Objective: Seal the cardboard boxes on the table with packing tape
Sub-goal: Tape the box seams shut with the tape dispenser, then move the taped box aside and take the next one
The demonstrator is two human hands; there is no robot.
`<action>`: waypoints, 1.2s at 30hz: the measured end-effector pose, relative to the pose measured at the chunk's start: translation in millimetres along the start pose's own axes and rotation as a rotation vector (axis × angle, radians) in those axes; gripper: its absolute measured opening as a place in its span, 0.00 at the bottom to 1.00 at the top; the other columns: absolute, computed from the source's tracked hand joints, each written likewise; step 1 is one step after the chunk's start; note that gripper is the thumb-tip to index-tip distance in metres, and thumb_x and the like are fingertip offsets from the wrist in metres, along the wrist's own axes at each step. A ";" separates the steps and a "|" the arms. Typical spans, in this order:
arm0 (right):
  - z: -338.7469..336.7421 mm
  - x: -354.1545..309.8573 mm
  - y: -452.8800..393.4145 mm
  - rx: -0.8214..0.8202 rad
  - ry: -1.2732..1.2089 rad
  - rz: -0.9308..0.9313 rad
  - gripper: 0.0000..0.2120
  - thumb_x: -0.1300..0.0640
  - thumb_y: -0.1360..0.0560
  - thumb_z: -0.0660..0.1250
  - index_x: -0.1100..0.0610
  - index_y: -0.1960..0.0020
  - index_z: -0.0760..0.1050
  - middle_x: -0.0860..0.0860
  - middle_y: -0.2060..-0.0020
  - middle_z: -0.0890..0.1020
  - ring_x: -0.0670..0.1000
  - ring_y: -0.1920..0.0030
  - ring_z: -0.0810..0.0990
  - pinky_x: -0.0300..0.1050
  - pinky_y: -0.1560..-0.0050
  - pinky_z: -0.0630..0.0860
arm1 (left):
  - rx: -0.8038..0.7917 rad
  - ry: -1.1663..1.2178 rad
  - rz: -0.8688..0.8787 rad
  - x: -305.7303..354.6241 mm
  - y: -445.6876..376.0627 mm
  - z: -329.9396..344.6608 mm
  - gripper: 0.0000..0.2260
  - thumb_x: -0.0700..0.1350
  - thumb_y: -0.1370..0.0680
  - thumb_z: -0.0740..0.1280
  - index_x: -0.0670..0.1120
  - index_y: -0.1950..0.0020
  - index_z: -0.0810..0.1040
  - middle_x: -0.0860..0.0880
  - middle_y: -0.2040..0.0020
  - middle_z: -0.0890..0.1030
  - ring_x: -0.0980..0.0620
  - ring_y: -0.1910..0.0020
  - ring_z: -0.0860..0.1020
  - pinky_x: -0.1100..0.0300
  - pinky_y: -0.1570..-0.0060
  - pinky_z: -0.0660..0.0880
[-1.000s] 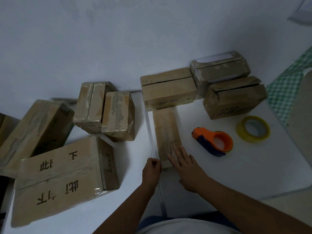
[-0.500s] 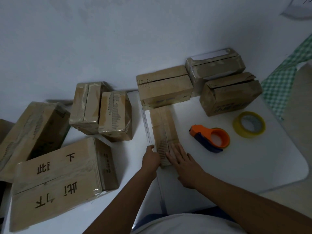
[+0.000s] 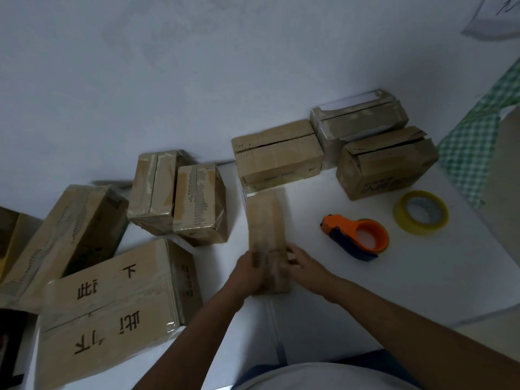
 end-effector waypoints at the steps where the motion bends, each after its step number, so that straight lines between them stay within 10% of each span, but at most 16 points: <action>1: 9.4 0.4 1.5 -0.064 0.077 0.002 0.25 0.51 0.19 0.62 0.47 0.25 0.59 0.47 0.27 0.66 0.46 0.33 0.69 0.41 0.36 0.69 | 0.071 -0.140 0.019 -3.0 -1.2 -8.2 0.21 0.49 0.19 0.64 0.50 0.26 0.66 0.42 0.23 0.62 0.42 0.31 0.70 0.49 0.34 0.73; 5: 30.5 -0.9 -1.1 -0.131 0.224 -0.012 0.28 0.49 0.19 0.61 0.49 0.23 0.55 0.49 0.24 0.59 0.50 0.26 0.61 0.41 0.30 0.60 | 0.319 -0.773 0.187 -0.3 -6.4 -20.7 0.29 0.51 0.18 0.59 0.44 0.20 0.52 0.42 0.19 0.45 0.38 0.21 0.45 0.42 0.24 0.49; 15: -50.1 23.4 13.3 0.132 0.297 0.089 0.23 0.50 0.19 0.62 0.51 0.26 0.63 0.50 0.27 0.66 0.52 0.31 0.69 0.45 0.35 0.70 | 0.221 -1.098 0.349 -18.3 -34.5 -1.3 0.35 0.43 0.19 0.59 0.61 0.20 0.41 0.53 0.24 0.25 0.37 0.25 0.30 0.22 0.33 0.45; 21: -96.3 44.3 21.9 0.239 0.330 0.109 0.21 0.55 0.20 0.63 0.55 0.28 0.67 0.51 0.31 0.71 0.52 0.33 0.71 0.42 0.39 0.69 | 0.343 -1.045 0.268 -24.9 -19.7 -6.6 0.37 0.40 0.19 0.56 0.59 0.21 0.35 0.49 0.26 0.22 0.34 0.26 0.28 0.26 0.29 0.47; 25: -133.5 40.7 28.7 0.430 0.435 0.043 0.13 0.61 0.21 0.63 0.58 0.37 0.75 0.58 0.44 0.80 0.57 0.45 0.78 0.51 0.45 0.75 | 0.261 -1.025 0.403 15.0 -29.5 12.6 0.28 0.41 0.18 0.55 0.53 0.19 0.49 0.49 0.22 0.29 0.44 0.24 0.29 0.40 0.27 0.35; 36: -190.0 -33.1 -42.0 0.484 0.270 -0.119 0.17 0.59 0.20 0.62 0.56 0.31 0.69 0.51 0.36 0.74 0.48 0.42 0.74 0.41 0.46 0.70 | 0.434 -0.456 0.374 132.6 -107.4 -35.5 0.24 0.40 0.20 0.66 0.44 0.24 0.66 0.43 0.19 0.49 0.42 0.21 0.54 0.51 0.26 0.58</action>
Point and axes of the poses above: each hand's wrist, its own y-axis away from the middle knuckle, its own z-axis out of the palm, x = y × z, the point moved 5 cm from there along -y, towards the middle knuckle
